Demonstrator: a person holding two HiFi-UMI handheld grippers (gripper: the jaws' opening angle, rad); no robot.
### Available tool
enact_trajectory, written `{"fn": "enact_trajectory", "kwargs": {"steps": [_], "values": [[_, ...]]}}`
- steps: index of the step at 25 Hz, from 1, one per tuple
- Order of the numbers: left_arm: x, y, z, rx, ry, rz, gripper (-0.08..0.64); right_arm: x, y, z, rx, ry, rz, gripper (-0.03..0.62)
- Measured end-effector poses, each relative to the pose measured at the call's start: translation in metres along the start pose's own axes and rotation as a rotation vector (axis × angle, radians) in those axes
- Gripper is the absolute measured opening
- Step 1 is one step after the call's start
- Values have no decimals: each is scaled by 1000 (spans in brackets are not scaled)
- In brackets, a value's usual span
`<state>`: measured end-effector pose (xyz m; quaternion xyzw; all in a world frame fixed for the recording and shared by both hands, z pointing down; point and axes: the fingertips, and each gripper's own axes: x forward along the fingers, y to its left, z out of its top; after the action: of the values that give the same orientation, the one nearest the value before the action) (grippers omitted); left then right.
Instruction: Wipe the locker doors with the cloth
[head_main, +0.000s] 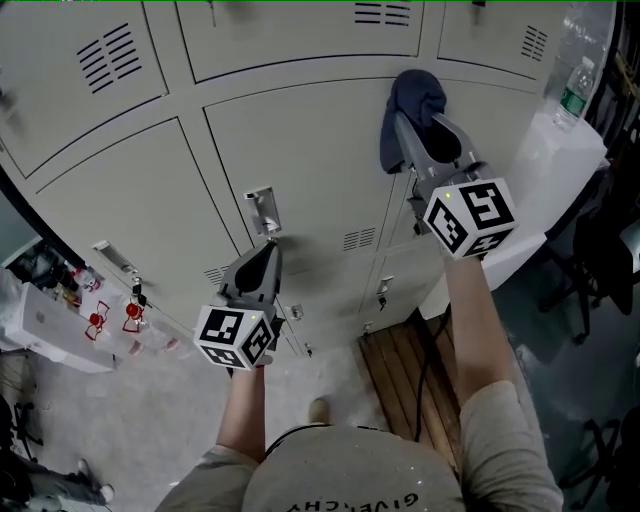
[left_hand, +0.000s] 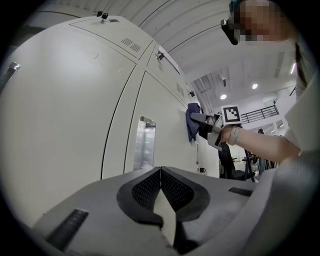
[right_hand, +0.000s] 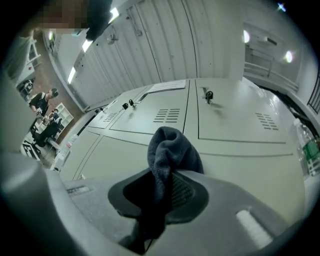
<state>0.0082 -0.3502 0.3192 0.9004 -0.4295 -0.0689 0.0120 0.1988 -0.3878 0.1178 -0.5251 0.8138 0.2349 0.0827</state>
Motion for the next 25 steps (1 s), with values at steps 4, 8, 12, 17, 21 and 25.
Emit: {"fn": "enact_trajectory", "kwargs": {"steps": [4,8,12,17,21,25], "values": [[-1,2,-7,-2,14,9,-2,-16,10,-40,47,29,-7,57],[-2,3,-17,-8,33,12,-2,-31,25,-79,43,71,-2,57],[-3,3,-25,-15,51,14,-2,-46,41,-120,51,141,15,57],[-5,4,-29,-17,64,15,-2,-68,57,-175,73,240,14,57],[-7,4,-35,-16,82,14,-2,-83,67,-211,85,311,1,57],[-11,6,-39,-20,92,19,-2,-94,74,-241,100,374,0,57]]}}
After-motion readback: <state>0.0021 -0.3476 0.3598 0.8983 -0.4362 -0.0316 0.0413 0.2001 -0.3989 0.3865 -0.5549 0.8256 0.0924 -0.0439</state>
